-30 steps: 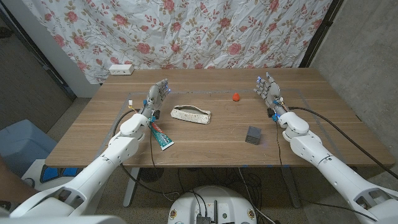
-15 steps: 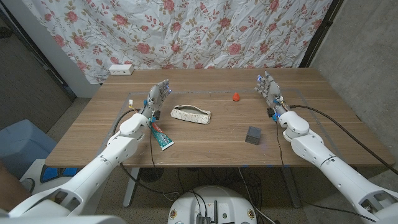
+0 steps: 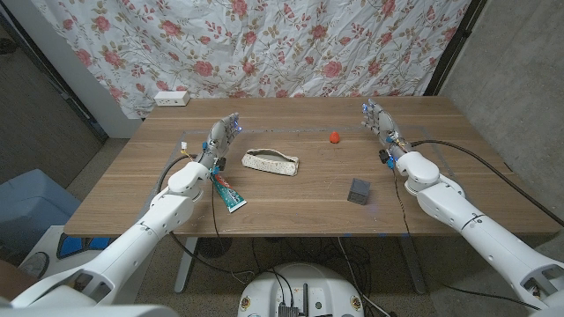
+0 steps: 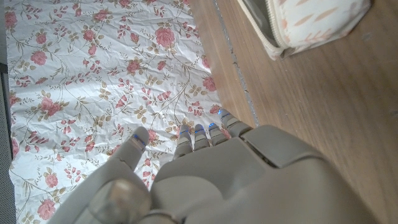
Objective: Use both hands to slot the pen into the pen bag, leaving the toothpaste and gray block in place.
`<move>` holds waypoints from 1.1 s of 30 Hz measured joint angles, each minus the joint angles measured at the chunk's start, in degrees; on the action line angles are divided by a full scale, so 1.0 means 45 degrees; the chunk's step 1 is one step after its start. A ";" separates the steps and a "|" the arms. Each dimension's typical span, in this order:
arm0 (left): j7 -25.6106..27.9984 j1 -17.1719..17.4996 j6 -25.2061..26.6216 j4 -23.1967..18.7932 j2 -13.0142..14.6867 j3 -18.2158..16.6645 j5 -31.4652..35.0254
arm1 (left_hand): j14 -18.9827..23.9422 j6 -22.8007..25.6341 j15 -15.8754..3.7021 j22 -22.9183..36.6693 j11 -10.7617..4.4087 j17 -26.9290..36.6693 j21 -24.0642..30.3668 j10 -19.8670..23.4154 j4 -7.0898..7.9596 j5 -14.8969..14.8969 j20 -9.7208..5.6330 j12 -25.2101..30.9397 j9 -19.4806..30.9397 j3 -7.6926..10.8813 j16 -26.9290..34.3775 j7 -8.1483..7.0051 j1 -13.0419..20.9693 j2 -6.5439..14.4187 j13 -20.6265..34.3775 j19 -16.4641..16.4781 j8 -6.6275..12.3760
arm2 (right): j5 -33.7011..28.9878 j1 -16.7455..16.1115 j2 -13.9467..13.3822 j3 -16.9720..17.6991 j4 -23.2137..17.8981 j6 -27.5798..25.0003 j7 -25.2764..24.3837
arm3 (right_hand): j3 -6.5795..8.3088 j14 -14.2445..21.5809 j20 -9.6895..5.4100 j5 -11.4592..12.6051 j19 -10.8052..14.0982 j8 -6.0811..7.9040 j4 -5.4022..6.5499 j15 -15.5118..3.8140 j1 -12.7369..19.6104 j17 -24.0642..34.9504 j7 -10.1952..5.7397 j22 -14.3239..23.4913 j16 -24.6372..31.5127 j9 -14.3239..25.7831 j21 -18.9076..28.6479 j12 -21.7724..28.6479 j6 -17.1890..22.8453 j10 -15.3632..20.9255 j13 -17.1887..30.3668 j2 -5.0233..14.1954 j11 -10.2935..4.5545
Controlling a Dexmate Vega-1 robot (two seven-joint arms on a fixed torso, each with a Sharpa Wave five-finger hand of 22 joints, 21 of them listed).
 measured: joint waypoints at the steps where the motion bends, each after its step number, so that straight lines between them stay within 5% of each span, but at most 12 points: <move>1: 0.0001 0.0004 -0.0019 0.0000 0.0000 0.0000 0.0009 | 0.0000 0.0000 0.0000 0.0000 0.0000 0.0000 0.0000 0.0000 0.0000 0.0000 0.0000 0.0000 0.0000 0.0000 0.0000 0.0000 0.0000 0.0000 0.0000 0.0000 0.0000 | -0.0072 0.0065 -0.0077 -0.0047 -0.0019 -0.0022 -0.0009 | 0.0026 0.0041 -0.0002 0.0000 0.0002 0.0000 -0.0054 0.0023 0.0011 -0.0021 0.0000 0.0000 0.0000 0.0000 0.0000 0.0000 0.0000 0.0000 0.0000 0.0011 0.0000; 10: 0.0094 0.0122 -0.0061 -0.0162 0.0036 -0.0019 0.0053 | 0.0074 -0.0001 -0.0064 -0.0001 0.0024 -0.0001 0.0000 0.0118 -0.0104 0.0000 0.0069 0.0000 -0.0001 -0.0001 0.0000 0.0000 0.0052 0.0052 -0.0001 0.0068 0.0000 | -0.1372 0.0605 -0.0526 -0.0448 -0.0021 -0.0350 -0.0092 | 0.0154 0.0142 -0.0140 0.0000 0.0140 0.0000 -0.0460 -0.0055 0.0478 -0.0159 0.0067 0.0000 0.0000 -0.0001 0.0092 0.0000 -0.0071 0.0070 -0.0001 -0.0158 -0.0071; 19: 0.0406 0.0420 -0.0022 -0.0579 0.0107 -0.0098 0.0060 | 0.0278 0.0082 -0.0043 -0.0001 -0.0044 -0.0002 0.0098 0.0458 -0.0261 0.0000 0.0090 0.0087 -0.0002 0.0053 0.0050 -0.0083 0.0052 0.0053 -0.0002 0.0228 -0.0001 | -0.2970 0.1173 -0.1171 -0.1033 -0.0483 -0.1550 -0.0038 | 0.0461 0.0001 -0.0041 -0.0056 0.0041 0.0091 -0.1227 0.0084 0.1537 -0.0422 -0.0120 0.0001 -0.0222 -0.0002 0.0092 -0.0052 -0.0258 -0.0286 -0.0002 -0.0376 -0.0314; 25: 0.0599 0.0591 0.0026 -0.0766 0.0125 -0.0122 0.0094 | 0.0345 0.0134 0.0025 -0.0002 -0.0112 -0.0002 0.0098 0.0527 -0.0261 0.0000 0.0159 0.0087 -0.0002 0.0053 0.0050 -0.0136 0.0052 0.0052 -0.0002 0.0296 -0.0001 | -0.3977 0.1555 -0.1518 -0.1411 -0.0782 -0.2468 0.0173 | 0.0561 -0.0221 0.0012 -0.0111 -0.0012 0.0091 -0.1327 0.0144 0.2040 -0.0493 -0.0139 0.0002 -0.0317 -0.0002 0.0091 -0.0102 -0.0414 -0.0579 -0.0002 -0.0509 -0.0338; 33: 0.0704 0.0661 0.0030 -0.0841 0.0105 -0.0131 0.0127 | 0.0395 0.0134 -0.0025 -0.0002 -0.0112 -0.0002 0.0097 0.0526 -0.0260 0.0000 0.0158 0.0087 -0.0002 0.0054 0.0050 -0.0136 0.0052 0.0052 -0.0003 0.0295 -0.0001 | -0.5413 0.2261 -0.1917 -0.2048 -0.1132 -0.3680 0.0679 | 0.0585 -0.0642 0.0558 -0.0206 -0.0370 0.0100 -0.1350 0.0401 0.2680 -0.0651 -0.0163 0.0035 -0.0411 -0.0003 0.0040 -0.0196 -0.0526 -0.1231 -0.0003 -0.0985 -0.0332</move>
